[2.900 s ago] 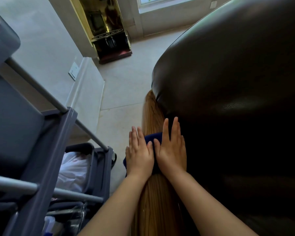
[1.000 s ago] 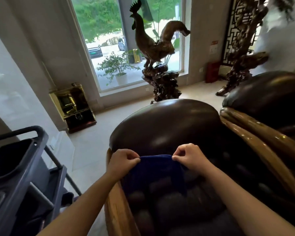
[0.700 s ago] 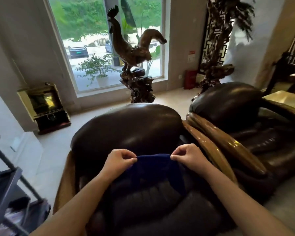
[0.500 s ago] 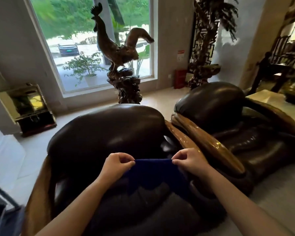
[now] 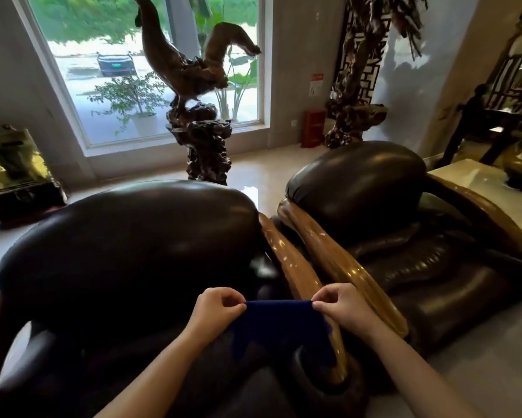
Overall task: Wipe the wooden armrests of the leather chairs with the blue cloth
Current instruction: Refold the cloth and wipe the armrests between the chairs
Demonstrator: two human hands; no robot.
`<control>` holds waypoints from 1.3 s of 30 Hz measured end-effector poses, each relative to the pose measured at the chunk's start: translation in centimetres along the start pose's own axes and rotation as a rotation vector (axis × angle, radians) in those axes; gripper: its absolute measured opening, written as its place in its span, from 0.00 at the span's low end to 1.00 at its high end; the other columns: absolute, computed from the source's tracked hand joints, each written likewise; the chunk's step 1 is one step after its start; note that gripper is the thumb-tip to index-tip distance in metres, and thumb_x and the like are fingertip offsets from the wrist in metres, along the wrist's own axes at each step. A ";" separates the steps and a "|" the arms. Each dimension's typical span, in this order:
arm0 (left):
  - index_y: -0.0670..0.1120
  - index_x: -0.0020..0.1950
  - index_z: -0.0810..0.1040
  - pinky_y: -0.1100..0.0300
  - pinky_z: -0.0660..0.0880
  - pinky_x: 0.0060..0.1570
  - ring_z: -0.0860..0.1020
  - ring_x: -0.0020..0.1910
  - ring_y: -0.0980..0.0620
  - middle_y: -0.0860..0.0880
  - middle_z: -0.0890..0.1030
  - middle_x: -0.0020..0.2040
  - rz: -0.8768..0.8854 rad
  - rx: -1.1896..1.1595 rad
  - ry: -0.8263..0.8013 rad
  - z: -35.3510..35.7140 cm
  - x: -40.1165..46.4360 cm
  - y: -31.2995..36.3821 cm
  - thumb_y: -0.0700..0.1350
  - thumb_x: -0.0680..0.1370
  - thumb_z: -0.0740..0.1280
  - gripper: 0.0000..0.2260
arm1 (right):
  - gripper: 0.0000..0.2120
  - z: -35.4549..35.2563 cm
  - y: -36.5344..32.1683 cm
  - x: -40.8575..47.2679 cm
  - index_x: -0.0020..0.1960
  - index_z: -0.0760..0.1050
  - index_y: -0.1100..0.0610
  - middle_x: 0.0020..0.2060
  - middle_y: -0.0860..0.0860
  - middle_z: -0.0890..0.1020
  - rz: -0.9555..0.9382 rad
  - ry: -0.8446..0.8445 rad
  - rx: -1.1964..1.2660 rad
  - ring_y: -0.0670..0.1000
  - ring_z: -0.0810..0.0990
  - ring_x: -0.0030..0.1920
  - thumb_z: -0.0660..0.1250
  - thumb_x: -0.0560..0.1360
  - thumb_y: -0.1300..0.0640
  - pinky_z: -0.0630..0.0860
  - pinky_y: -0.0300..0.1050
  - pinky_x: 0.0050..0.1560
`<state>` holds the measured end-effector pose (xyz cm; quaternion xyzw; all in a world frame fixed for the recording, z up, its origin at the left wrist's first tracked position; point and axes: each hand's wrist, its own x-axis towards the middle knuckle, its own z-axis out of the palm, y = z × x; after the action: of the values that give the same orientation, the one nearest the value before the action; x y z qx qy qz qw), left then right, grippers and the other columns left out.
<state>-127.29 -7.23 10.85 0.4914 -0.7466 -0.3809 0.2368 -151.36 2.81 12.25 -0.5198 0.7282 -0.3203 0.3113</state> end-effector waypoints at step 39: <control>0.46 0.58 0.77 0.62 0.70 0.61 0.75 0.60 0.53 0.51 0.79 0.57 -0.338 -0.062 0.420 35.8 29.6 -12.7 0.39 0.77 0.60 0.12 | 0.16 6.6 33.8 36.3 0.56 0.74 0.54 0.54 0.55 0.77 -0.042 0.124 -0.077 0.54 0.74 0.57 0.65 0.72 0.47 0.71 0.54 0.60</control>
<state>-158.34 -25.10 -21.34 0.6698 -0.5765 -0.3276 0.3343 -174.69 -24.23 -22.80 -0.5256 0.7470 -0.3301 0.2385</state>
